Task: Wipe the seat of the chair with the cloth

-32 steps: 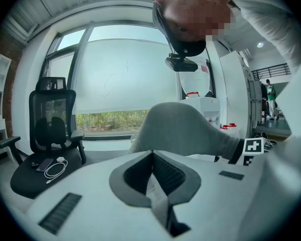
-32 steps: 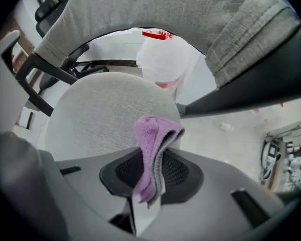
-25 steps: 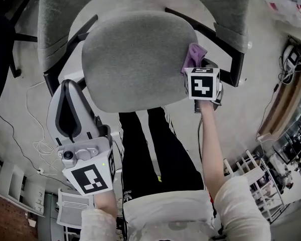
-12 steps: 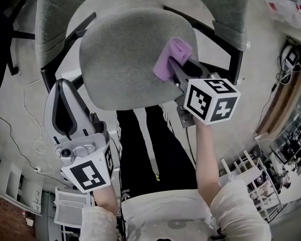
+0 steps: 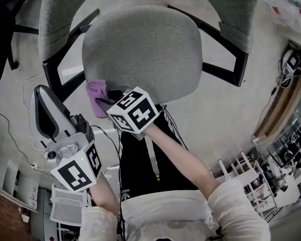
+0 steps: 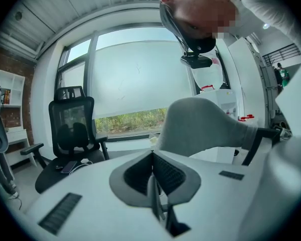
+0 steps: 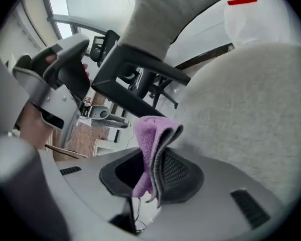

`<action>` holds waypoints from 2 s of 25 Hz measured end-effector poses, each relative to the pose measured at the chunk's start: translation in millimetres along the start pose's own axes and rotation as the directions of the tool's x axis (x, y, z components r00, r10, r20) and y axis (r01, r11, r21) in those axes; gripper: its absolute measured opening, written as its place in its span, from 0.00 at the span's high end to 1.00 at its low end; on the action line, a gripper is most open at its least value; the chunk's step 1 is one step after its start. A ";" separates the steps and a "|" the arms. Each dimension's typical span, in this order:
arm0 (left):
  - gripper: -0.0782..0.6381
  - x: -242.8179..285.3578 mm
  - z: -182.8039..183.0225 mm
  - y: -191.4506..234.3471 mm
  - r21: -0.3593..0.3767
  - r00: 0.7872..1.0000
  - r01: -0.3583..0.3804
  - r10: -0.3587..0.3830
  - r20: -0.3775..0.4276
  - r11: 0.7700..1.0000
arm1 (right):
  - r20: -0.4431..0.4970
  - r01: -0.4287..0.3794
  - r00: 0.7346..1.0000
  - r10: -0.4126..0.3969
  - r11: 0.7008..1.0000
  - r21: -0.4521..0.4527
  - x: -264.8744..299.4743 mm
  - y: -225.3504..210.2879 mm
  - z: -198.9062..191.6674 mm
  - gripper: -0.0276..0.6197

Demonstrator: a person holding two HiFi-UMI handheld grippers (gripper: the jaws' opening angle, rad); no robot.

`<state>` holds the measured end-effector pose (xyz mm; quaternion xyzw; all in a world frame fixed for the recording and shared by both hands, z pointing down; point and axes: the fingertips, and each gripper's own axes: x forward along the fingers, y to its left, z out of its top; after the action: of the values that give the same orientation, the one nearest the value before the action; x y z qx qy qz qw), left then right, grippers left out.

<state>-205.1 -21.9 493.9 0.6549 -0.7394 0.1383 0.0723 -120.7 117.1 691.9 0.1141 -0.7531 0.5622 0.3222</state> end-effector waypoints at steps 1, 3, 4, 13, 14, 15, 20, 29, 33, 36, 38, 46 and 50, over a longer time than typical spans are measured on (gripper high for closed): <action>0.87 -0.8 -1.1 3.0 -0.009 1.000 -0.013 0.013 -0.001 1.000 | -0.017 -0.008 1.000 0.008 1.000 0.001 11.9 3.6 -5.5 0.82; 0.87 -2.2 -2.4 6.1 -0.024 1.000 -0.031 0.031 -0.001 0.999 | -0.052 -0.003 0.999 0.003 1.000 -0.004 32.4 5.7 -14.1 0.82; 0.87 -2.7 -2.7 5.8 -0.030 0.999 -0.034 0.034 -0.001 0.999 | -0.071 0.005 0.997 -0.006 1.000 -0.013 40.0 5.2 -18.0 0.82; 0.87 -1.1 -0.3 -1.1 -0.034 1.000 -0.010 0.010 0.012 0.999 | -0.115 0.130 0.983 -0.140 0.987 -0.091 36.3 -21.2 -38.9 0.82; 0.87 -0.9 0.1 -1.5 -0.032 1.000 -0.006 0.007 0.013 0.999 | -0.113 0.143 0.982 -0.153 0.986 -0.090 30.7 -25.4 -40.7 0.82; 0.87 -0.8 0.6 -2.2 -0.029 1.000 -0.002 0.003 0.013 1.000 | -0.111 0.157 0.980 -0.167 0.983 -0.095 24.3 -30.2 -43.2 0.82; 0.87 1.4 5.9 -11.2 -0.025 1.000 0.025 -0.024 0.020 0.999 | -0.086 0.248 0.963 -0.254 0.966 -0.076 -24.4 -68.1 -58.6 0.82; 0.87 6.2 14.2 -35.0 -0.013 0.997 0.076 -0.076 0.027 0.997 | -0.071 0.405 0.911 -0.407 0.914 -0.037 -110.5 -128.4 -83.4 0.82; 0.87 9.1 17.7 -46.9 0.005 0.994 0.105 -0.106 0.027 0.994 | -0.076 0.490 0.868 -0.491 0.871 -0.037 -151.8 -159.8 -98.1 0.82; 0.87 9.7 18.4 -59.5 0.017 0.991 0.135 -0.135 0.026 0.991 | -0.078 0.554 0.829 -0.553 0.832 -0.017 -186.3 -184.7 -110.2 0.82; 0.87 11.2 17.9 -68.6 0.023 0.987 0.158 -0.159 0.024 0.987 | -0.079 0.587 0.807 -0.585 0.809 0.010 -206.0 -197.7 -117.8 0.82; 0.87 17.9 24.5 -88.4 0.031 0.977 0.209 -0.210 0.035 0.977 | -0.100 0.705 0.708 -0.699 0.708 0.047 -255.5 -231.9 -136.6 0.82; 0.87 18.4 25.2 -88.4 0.045 0.976 0.214 -0.216 0.036 0.976 | -0.115 0.746 0.664 -0.738 0.663 0.052 -270.8 -246.1 -143.2 0.82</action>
<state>-118.2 -56.1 485.0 0.7351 -0.6625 0.1314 0.0582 269.4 113.3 739.0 0.4026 -0.5993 0.4215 0.5487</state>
